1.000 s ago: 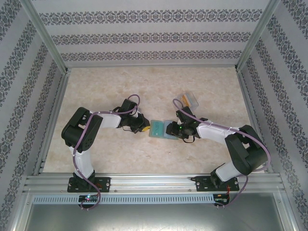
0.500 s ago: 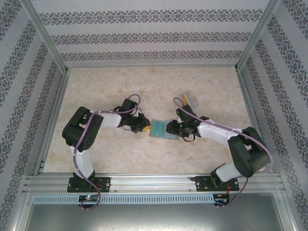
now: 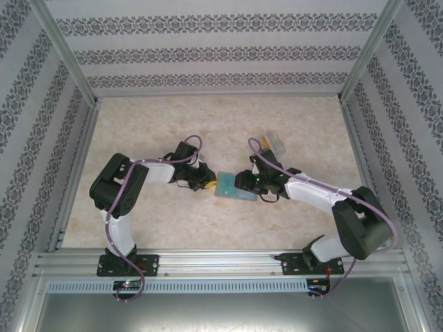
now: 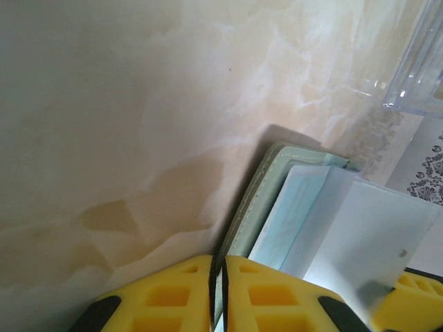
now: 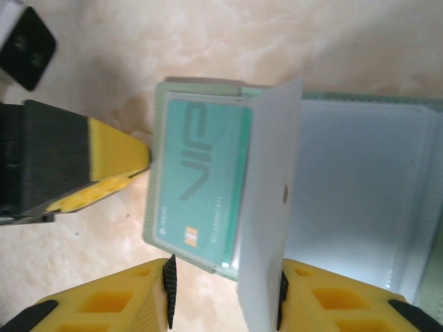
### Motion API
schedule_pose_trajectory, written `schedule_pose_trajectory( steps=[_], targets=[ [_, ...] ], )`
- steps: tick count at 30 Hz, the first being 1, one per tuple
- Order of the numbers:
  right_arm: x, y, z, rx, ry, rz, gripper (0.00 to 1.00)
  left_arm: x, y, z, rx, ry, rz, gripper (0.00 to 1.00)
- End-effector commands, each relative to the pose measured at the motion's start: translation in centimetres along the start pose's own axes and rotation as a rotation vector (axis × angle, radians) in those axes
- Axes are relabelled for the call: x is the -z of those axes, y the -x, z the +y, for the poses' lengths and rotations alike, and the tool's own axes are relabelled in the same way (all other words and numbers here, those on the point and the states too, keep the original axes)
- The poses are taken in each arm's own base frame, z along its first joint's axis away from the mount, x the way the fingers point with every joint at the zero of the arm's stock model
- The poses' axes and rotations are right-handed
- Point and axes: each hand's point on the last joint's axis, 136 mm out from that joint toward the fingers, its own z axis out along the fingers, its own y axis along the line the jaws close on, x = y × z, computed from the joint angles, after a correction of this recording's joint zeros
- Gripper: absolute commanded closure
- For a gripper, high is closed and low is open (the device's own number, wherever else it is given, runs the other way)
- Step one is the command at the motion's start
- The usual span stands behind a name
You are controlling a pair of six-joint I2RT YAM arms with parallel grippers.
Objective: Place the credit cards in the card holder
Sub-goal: Flip over the card slot in the card holder.
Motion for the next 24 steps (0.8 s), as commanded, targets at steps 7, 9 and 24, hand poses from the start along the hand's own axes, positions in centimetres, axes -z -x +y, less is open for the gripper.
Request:
schedule_pose_trajectory(
  steps=[7,9,24],
  targets=[
    [-0.1,1.1,4.1,0.042,0.139,-0.021,0.57,-1.7,-0.7,2.4,-0.014,0.050,0.009,0.85],
    [-0.7,1.0,5.1,0.063,0.159,-0.016,0.57,-1.5,-0.5,2.2,-0.020,0.049,0.004,0.83],
    [0.6,3.4,4.5,0.106,0.105,-0.146,0.52,1.3,2.6,0.5,0.021,-0.011,-0.084,0.59]
  ],
)
